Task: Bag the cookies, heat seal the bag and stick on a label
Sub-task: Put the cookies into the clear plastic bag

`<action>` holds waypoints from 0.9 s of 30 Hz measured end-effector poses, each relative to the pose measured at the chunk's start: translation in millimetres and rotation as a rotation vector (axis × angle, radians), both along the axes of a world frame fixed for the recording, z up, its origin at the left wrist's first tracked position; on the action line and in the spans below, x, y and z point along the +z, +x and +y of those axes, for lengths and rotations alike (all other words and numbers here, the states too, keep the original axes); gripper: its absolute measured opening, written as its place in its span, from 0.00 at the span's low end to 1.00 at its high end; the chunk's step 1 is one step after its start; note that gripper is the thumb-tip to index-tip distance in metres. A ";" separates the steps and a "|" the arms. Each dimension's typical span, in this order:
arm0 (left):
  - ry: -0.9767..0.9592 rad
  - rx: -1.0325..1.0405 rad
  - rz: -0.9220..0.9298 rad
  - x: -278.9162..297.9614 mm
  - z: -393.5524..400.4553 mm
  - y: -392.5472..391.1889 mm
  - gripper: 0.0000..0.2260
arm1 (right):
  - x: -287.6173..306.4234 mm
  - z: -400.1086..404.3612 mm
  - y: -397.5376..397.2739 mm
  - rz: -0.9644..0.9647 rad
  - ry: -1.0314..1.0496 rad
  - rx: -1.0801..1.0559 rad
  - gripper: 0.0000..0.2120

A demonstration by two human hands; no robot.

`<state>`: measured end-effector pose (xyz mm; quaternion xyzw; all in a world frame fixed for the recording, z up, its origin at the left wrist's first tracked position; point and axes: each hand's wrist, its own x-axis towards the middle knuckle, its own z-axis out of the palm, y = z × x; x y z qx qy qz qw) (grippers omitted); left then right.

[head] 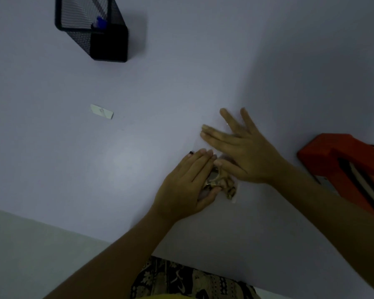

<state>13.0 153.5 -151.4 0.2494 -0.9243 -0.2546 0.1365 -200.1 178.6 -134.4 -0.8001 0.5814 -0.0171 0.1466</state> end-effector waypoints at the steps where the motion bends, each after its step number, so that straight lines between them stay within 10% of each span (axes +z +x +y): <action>1: 0.000 -0.005 -0.002 0.0 0.0 0.0 0.26 | 0.1 -2.6 -5.9 0.030 0.004 -0.005 0.30; 27: 0.009 0.005 0.014 0.6 -0.7 -1.8 0.25 | -3.0 0.1 -3.6 -0.016 -0.046 -0.022 0.25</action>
